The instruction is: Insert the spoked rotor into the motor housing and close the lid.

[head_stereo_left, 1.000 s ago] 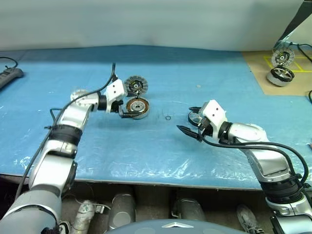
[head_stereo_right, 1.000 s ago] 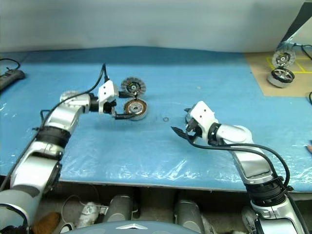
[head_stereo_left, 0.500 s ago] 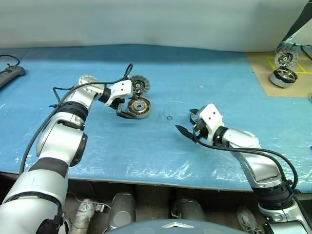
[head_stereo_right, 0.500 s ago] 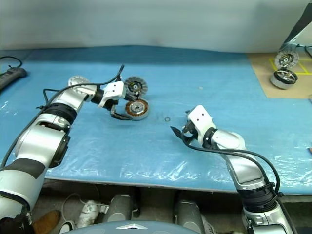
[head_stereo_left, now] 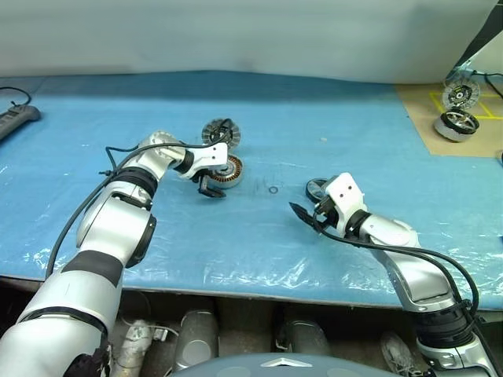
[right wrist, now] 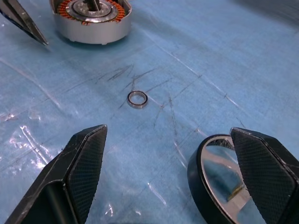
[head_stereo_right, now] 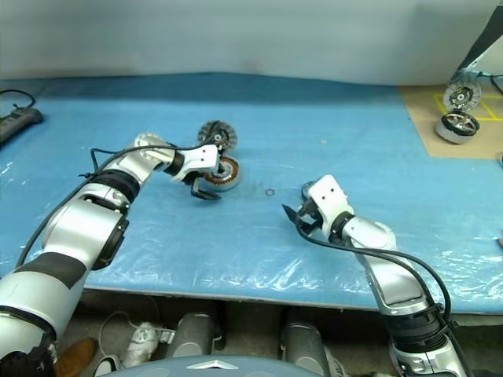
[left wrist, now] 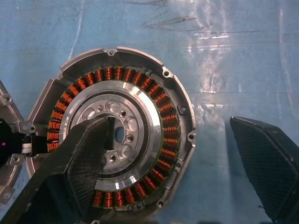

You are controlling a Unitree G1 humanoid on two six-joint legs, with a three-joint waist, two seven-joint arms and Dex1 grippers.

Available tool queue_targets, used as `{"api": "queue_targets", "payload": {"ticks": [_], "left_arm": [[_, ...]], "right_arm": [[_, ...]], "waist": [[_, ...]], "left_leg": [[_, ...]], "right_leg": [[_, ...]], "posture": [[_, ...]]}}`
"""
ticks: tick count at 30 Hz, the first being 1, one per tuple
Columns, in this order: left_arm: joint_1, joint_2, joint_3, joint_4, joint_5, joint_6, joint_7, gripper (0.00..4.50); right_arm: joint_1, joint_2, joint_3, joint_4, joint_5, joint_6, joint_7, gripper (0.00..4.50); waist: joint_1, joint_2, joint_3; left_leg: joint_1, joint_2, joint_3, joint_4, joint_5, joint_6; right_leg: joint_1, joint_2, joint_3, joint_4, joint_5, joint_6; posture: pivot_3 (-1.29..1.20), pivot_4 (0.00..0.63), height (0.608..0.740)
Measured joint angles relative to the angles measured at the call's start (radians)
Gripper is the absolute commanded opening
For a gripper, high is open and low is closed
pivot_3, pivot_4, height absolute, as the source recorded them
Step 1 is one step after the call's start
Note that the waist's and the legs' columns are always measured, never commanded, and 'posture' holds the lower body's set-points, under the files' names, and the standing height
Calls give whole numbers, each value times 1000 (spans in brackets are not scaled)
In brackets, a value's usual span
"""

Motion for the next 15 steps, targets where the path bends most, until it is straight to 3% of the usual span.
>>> {"api": "queue_targets", "payload": {"ticks": [6, 9, 12, 15], "left_arm": [[12, -1, 0, -4, 17, -13, 9, 4467], [20, 3, 1, -8, 23, -32, 9, 3900], [21, 12, 2, -14, 23, -50, -3, 2912], [29, 17, 4, -18, 23, -84, -10, 2912]], "right_arm": [[0, -1, 0, 0, -9, -4, -5, 4482], [-4, -1, 0, 0, -13, -5, -4, 4500], [-8, -1, 0, 0, -16, -7, -4, 4500], [-12, -1, 0, 0, -20, -14, -4, 4500]], "waist": [[0, 0, 0], [0, 0, 0], [-1, 0, 0], [-1, 0, 0]], "left_leg": [[4, 0, 0, 0, -1, -1], [4, 0, 0, 0, -1, -1], [4, 0, 0, 0, -1, -1], [4, 0, 0, -1, -1, -1]], "right_leg": [[4, 0, 0, 0, 0, 0], [5, 0, 0, 0, 0, 0], [5, 0, 0, -1, 0, 0], [5, 0, 0, -1, 0, 0]], "posture": [[0, 150, 740], [0, 150, 740], [0, 150, 740], [0, 150, 740]]}}
